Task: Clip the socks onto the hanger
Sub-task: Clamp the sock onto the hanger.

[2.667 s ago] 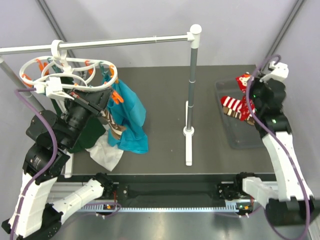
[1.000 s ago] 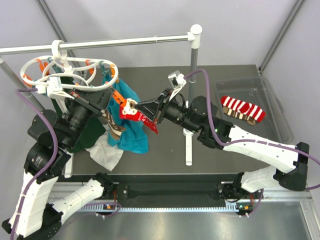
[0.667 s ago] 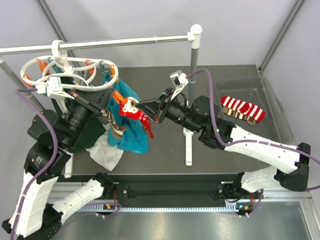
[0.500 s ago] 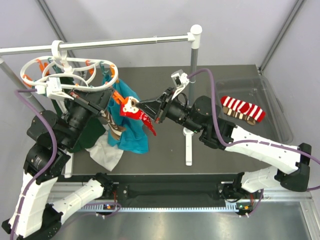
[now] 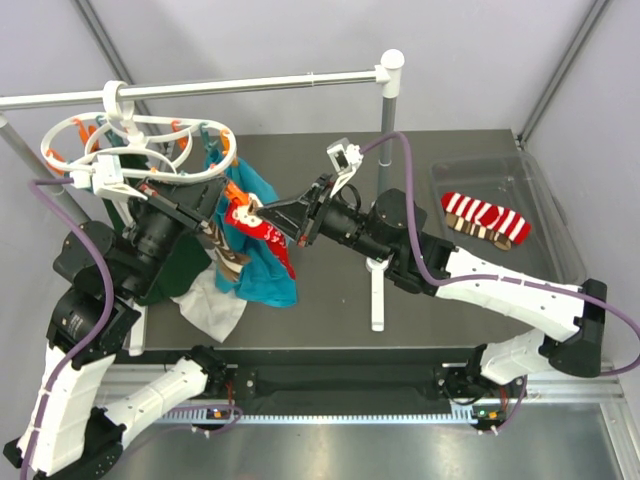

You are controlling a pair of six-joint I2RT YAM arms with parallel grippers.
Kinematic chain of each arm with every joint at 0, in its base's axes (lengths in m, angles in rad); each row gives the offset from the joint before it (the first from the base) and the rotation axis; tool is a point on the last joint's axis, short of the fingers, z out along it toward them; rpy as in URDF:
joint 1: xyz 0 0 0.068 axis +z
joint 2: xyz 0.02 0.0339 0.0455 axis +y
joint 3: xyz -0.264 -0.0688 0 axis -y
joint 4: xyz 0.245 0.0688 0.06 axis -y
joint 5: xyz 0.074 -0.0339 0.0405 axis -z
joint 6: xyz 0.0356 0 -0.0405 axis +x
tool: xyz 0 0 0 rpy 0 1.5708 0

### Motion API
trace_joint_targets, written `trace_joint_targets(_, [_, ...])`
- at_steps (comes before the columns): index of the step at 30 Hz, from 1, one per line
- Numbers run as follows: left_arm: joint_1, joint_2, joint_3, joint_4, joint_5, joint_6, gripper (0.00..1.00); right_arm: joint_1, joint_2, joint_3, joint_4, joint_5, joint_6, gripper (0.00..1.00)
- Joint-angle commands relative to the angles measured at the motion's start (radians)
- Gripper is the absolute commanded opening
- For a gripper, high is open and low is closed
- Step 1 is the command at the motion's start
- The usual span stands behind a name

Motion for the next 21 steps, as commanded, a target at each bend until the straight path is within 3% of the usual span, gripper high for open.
trace_joint_targets(1, [0.001,-0.003,-0.006,-0.01,0.011,-0.011,0.0,0.008,-0.003,0.05,0.082,-0.033,0.017,0.0])
trace_joint_targets(4, [0.001,-0.003,-0.009,-0.008,0.017,-0.011,0.0,0.008,-0.004,0.04,0.09,-0.036,0.011,0.0])
trace_joint_targets(5, [0.001,-0.003,-0.012,-0.008,0.02,-0.011,0.05,0.008,-0.004,0.042,0.09,-0.037,0.011,0.0])
trace_joint_targets(6, [0.001,-0.005,-0.014,-0.007,0.027,-0.014,0.16,0.009,-0.003,0.042,0.09,-0.036,0.01,0.0])
trace_joint_targets(8, [0.003,-0.013,-0.031,0.009,0.029,-0.022,0.3,0.009,-0.003,0.039,0.099,-0.037,0.008,0.0])
trace_joint_targets(9, [0.001,-0.016,-0.037,0.013,0.034,-0.023,0.44,0.009,-0.003,0.037,0.102,-0.036,0.008,0.0])
trace_joint_targets(12, [0.001,-0.028,-0.055,0.021,0.034,-0.031,0.58,0.008,-0.003,0.037,0.106,-0.031,-0.002,0.01])
trace_joint_targets(14, [0.001,-0.034,-0.057,0.02,0.029,-0.031,0.62,0.008,0.002,0.04,0.104,-0.024,-0.01,0.01])
trace_joint_targets(17, [0.001,-0.042,-0.052,0.018,0.034,-0.028,0.78,0.008,0.015,0.056,0.083,-0.01,-0.033,0.01])
trace_joint_targets(21, [0.003,-0.053,-0.029,-0.008,0.038,-0.023,0.82,0.006,0.022,0.069,0.038,0.043,-0.076,0.01])
